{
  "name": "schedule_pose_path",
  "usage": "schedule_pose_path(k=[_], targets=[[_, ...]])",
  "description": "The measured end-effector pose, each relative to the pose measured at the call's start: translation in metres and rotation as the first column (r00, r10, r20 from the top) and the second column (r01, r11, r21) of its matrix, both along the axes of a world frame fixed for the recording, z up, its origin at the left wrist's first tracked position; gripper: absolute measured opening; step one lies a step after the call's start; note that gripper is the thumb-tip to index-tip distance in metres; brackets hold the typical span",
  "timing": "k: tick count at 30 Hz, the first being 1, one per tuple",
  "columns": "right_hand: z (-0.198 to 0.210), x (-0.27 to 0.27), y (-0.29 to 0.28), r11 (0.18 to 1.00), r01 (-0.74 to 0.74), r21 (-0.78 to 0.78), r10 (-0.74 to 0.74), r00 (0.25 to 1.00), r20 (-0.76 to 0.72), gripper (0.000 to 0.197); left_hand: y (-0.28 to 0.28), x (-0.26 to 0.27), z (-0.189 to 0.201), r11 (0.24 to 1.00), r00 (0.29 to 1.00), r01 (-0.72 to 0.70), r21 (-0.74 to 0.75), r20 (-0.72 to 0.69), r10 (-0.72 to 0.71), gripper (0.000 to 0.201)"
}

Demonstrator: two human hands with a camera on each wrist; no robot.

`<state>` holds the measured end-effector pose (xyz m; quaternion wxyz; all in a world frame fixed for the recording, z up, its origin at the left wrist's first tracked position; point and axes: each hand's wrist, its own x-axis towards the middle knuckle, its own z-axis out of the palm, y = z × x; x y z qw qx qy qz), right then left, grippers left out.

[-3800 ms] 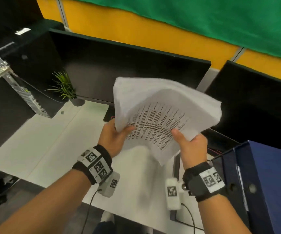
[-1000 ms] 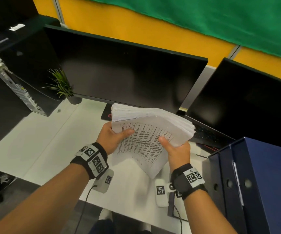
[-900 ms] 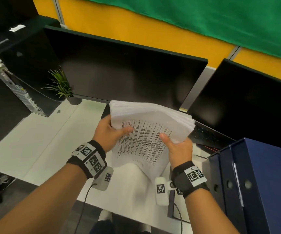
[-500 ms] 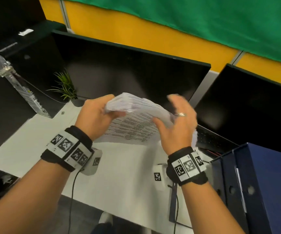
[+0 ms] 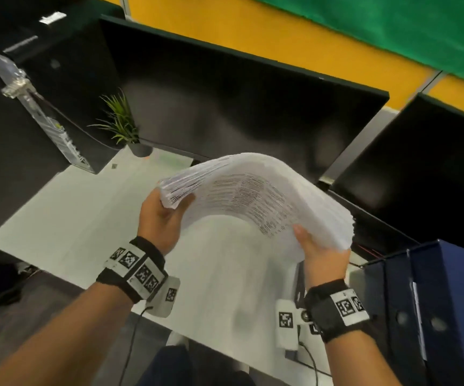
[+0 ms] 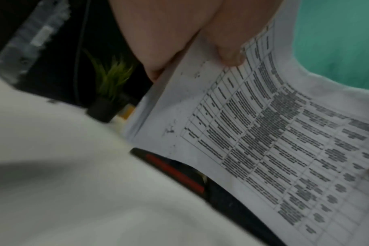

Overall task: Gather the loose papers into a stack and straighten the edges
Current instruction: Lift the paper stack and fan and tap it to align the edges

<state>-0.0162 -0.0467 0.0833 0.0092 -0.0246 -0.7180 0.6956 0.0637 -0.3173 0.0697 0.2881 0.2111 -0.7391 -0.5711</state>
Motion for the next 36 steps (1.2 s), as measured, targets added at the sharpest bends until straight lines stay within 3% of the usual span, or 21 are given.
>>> schedule_pose_path(k=[4, 7, 9, 11, 12, 14, 16, 20, 26, 29, 32, 34, 36], targets=[[-0.056, 0.024, -0.009, 0.995, -0.012, 0.099, -0.013, 0.970, 0.245, 0.036, 0.000, 0.015, -0.056, 0.997, 0.964, 0.053, 0.062, 0.256, -0.067, 0.045], [-0.070, 0.017, -0.012, 0.984, -0.039, 0.173, -0.016, 0.952, 0.305, 0.019, -0.010, 0.010, -0.058, 0.993, 0.943, -0.017, 0.117, 0.331, -0.023, 0.040], [-0.065, 0.008, -0.010, 0.967, -0.073, 0.245, -0.003, 0.954, 0.299, 0.020, -0.022, 0.003, -0.048, 0.993, 0.909, -0.042, 0.108, 0.417, -0.007, 0.029], [-0.073, -0.001, -0.005, 0.933, -0.137, 0.334, 0.019, 0.943, 0.333, 0.029, -0.032, 0.001, -0.048, 0.994, 0.832, 0.015, 0.107, 0.550, -0.072, 0.034], [-0.084, -0.003, -0.002, 0.902, -0.205, 0.381, 0.041, 0.917, 0.397, 0.037, -0.037, 0.002, -0.053, 0.993, 0.758, 0.054, 0.104, 0.644, -0.109, 0.042], [-0.108, 0.001, 0.001, 0.824, -0.375, 0.426, 0.075, 0.816, 0.574, 0.060, -0.040, 0.009, -0.071, 0.985, 0.582, 0.125, 0.119, 0.795, -0.170, 0.057], [-0.126, 0.004, 0.001, 0.777, -0.455, 0.434, 0.075, 0.753, 0.654, 0.066, -0.037, 0.013, -0.087, 0.979, 0.516, 0.111, 0.173, 0.831, -0.206, 0.063], [-0.128, 0.003, -0.010, 0.737, -0.402, 0.544, -0.001, 0.803, 0.596, 0.055, -0.025, 0.014, -0.103, 0.985, 0.548, 0.079, 0.151, 0.819, -0.170, 0.065], [-0.123, -0.001, -0.009, 0.809, -0.347, 0.475, 0.013, 0.818, 0.576, 0.042, -0.030, 0.022, -0.096, 0.987, 0.594, 0.054, 0.150, 0.790, -0.152, 0.041], [-0.088, -0.009, -0.016, 0.882, -0.220, 0.418, 0.026, 0.906, 0.422, 0.023, -0.028, 0.019, -0.071, 0.987, 0.769, 0.068, 0.146, 0.623, -0.145, 0.029], [-0.041, -0.008, -0.018, 0.979, -0.053, 0.197, 0.003, 0.969, 0.245, 0.018, -0.022, 0.017, -0.031, 0.991, 0.937, 0.057, 0.122, 0.335, -0.096, 0.028], [-0.022, 0.000, -0.013, 0.992, -0.025, 0.122, 0.007, 0.990, 0.143, 0.027, -0.021, 0.018, -0.019, 0.993, 0.973, 0.069, 0.099, 0.212, -0.089, 0.032], [-0.017, 0.010, -0.007, 0.995, -0.035, 0.094, 0.023, 0.991, 0.130, 0.034, -0.023, 0.023, -0.023, 0.990, 0.966, 0.126, 0.062, 0.218, -0.137, 0.031]])
